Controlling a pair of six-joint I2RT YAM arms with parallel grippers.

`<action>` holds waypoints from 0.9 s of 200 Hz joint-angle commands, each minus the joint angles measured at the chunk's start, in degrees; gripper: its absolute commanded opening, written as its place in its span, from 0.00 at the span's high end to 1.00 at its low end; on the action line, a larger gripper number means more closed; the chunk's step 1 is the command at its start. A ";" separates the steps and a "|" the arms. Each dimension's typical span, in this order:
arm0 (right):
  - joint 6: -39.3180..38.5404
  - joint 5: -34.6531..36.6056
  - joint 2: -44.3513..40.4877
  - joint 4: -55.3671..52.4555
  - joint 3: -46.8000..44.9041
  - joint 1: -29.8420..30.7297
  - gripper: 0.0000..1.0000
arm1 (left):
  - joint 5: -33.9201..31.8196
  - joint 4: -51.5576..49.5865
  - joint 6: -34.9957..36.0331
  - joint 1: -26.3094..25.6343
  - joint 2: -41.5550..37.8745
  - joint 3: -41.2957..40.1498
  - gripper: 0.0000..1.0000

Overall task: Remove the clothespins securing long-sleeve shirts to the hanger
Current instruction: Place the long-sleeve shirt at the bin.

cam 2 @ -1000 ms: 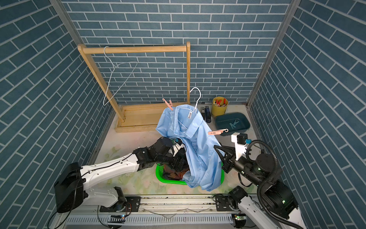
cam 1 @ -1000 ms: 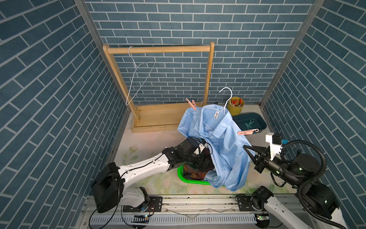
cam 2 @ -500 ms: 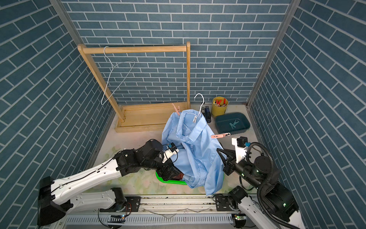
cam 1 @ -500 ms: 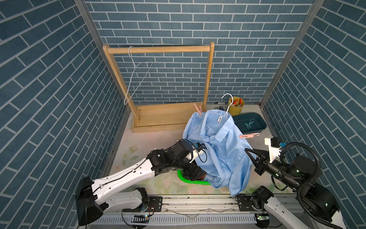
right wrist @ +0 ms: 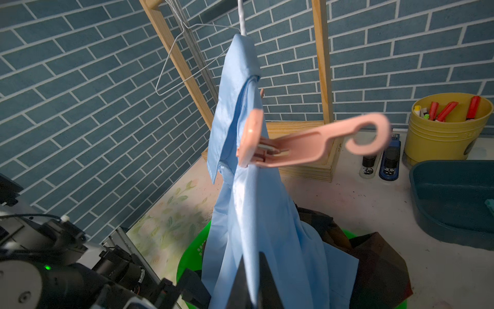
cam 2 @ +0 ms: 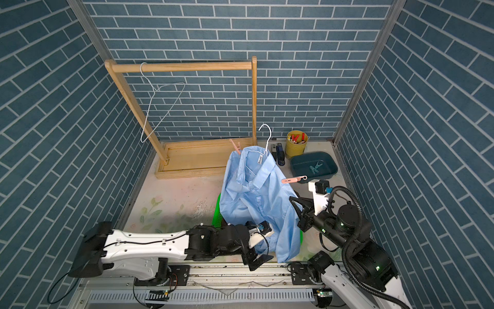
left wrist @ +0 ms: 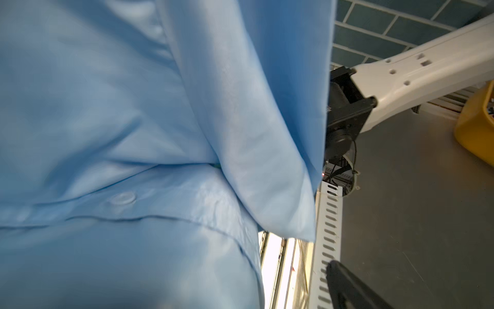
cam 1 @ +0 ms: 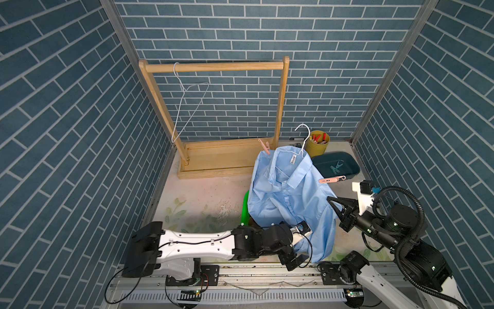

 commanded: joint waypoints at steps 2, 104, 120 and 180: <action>-2.45 -1.24 0.97 4.42 1.24 0.15 1.00 | -1.71 8.93 -3.35 1.20 5.15 1.44 0.00; -5.26 -2.68 2.07 8.10 -1.49 0.13 1.00 | -6.14 4.18 -8.81 10.50 8.85 -0.17 0.00; -5.67 -2.30 1.62 7.14 -1.32 0.09 1.00 | 0.10 0.78 -3.33 9.94 4.83 2.20 0.00; -6.84 -3.00 1.11 6.05 -1.54 0.07 1.00 | 9.73 -17.34 11.14 12.56 -18.36 7.99 0.00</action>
